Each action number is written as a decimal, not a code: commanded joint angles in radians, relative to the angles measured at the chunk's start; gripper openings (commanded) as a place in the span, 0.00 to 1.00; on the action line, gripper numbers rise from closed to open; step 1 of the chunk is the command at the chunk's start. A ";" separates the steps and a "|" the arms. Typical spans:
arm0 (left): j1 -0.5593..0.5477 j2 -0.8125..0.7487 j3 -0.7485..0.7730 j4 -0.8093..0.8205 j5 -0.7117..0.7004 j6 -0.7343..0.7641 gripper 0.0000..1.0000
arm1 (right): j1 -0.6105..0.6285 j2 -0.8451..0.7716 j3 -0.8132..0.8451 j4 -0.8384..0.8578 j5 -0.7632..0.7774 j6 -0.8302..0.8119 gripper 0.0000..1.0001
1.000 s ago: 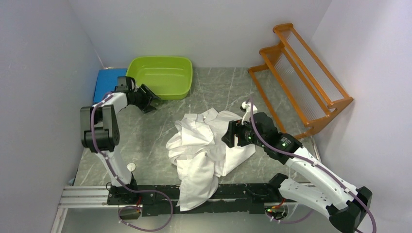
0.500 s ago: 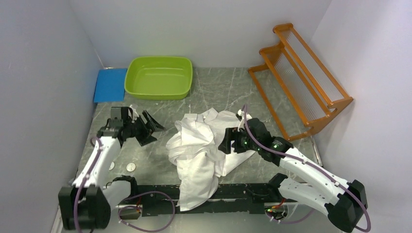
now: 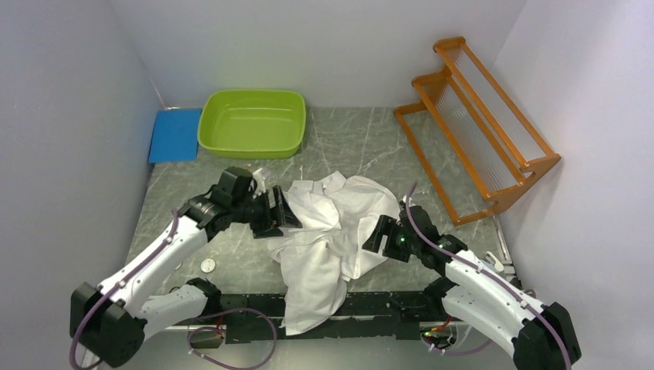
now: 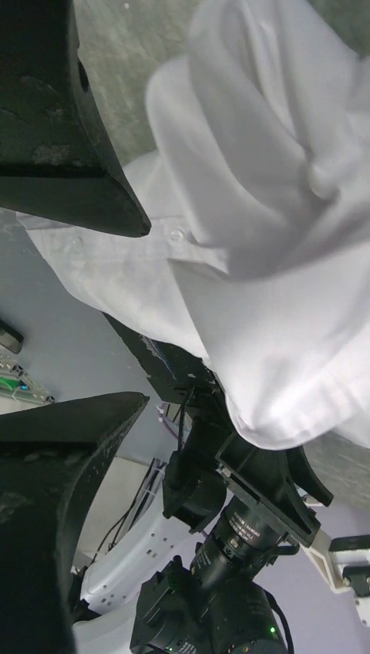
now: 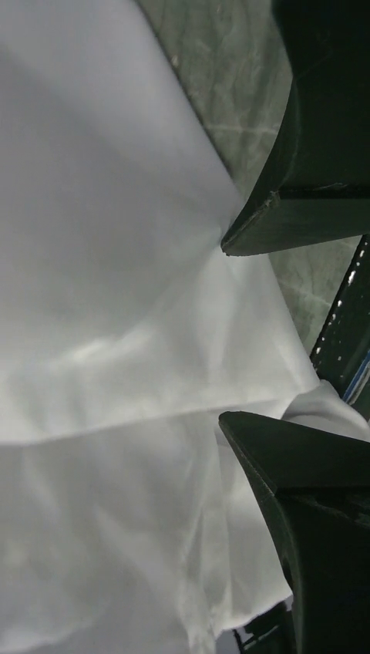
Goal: Pin the brooch onto the clothing
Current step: Adjust the clothes at the center of the board.
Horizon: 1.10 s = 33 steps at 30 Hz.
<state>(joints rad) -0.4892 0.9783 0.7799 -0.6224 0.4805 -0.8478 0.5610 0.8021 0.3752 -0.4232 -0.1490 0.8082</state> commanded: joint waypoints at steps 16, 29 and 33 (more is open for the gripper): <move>-0.080 0.218 0.143 0.049 -0.212 0.029 0.26 | -0.096 0.167 -0.090 0.281 -0.135 0.030 0.21; -0.078 0.152 0.133 -0.051 -0.354 -0.008 0.68 | -0.100 0.096 0.129 0.099 -0.065 -0.135 0.00; -0.078 0.154 0.111 0.061 -0.273 -0.008 0.67 | -0.102 0.081 0.164 0.062 -0.059 -0.155 0.00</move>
<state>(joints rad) -0.5652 1.1488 0.8906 -0.6701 0.1558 -0.8516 0.4648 0.9031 0.4824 -0.3058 -0.2371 0.7067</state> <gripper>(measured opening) 0.677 0.013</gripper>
